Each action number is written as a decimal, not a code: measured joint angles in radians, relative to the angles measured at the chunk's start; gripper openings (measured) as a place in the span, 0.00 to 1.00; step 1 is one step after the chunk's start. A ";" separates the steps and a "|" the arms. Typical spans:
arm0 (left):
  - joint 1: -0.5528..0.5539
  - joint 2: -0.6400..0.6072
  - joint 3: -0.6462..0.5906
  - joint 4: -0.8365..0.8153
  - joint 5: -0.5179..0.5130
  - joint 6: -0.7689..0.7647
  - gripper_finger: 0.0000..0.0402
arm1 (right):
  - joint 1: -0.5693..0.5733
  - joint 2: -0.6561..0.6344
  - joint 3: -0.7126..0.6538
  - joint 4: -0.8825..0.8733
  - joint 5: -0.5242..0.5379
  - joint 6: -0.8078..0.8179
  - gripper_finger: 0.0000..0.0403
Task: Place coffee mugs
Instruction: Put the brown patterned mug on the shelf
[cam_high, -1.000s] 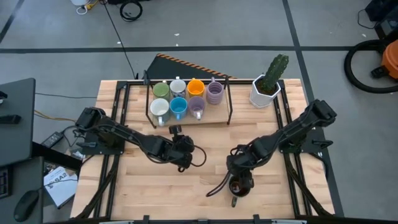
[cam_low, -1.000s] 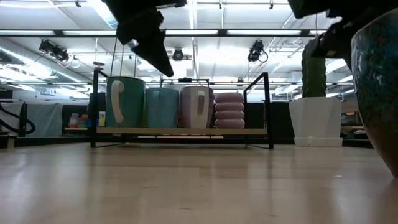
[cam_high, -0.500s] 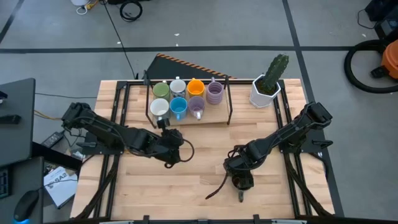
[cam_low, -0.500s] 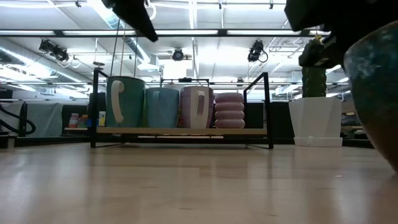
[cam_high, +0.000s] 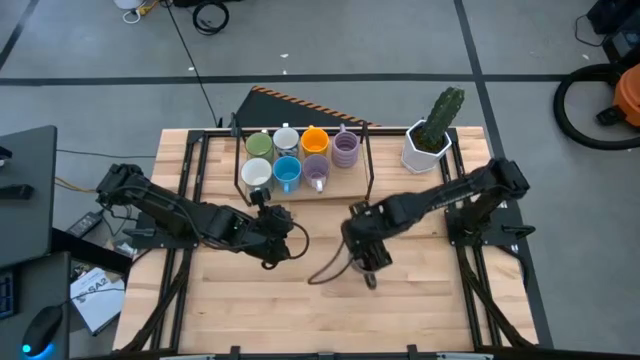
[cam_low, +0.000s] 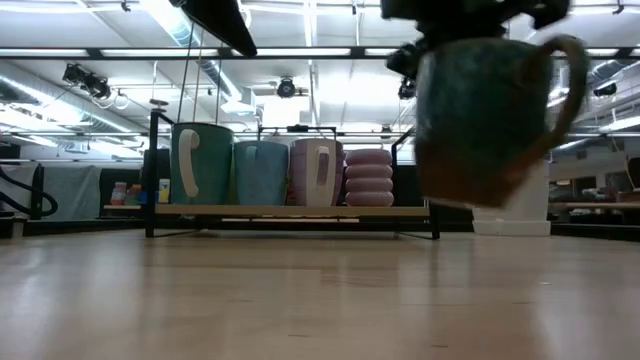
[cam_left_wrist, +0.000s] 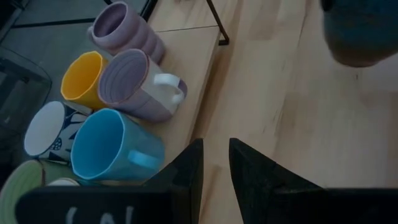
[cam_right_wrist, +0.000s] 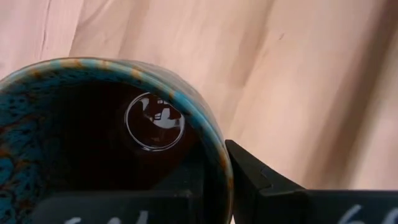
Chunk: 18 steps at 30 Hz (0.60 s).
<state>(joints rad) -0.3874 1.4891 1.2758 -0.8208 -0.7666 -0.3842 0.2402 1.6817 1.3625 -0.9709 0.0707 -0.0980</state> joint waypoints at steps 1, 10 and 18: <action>0.000 0.000 0.000 0.000 0.000 -0.003 0.20 | -0.016 0.000 0.022 -0.005 0.000 -0.032 0.11; -0.004 0.000 0.000 0.000 0.002 -0.031 0.20 | -0.170 0.000 0.179 -0.059 0.046 -0.325 0.11; -0.033 0.000 0.000 -0.037 0.004 -0.058 0.20 | -0.361 0.002 0.208 -0.052 0.030 -0.427 0.11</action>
<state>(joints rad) -0.4206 1.4895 1.2758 -0.8578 -0.7624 -0.4419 -0.1210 1.6836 1.5703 -1.0227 0.1011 -0.5254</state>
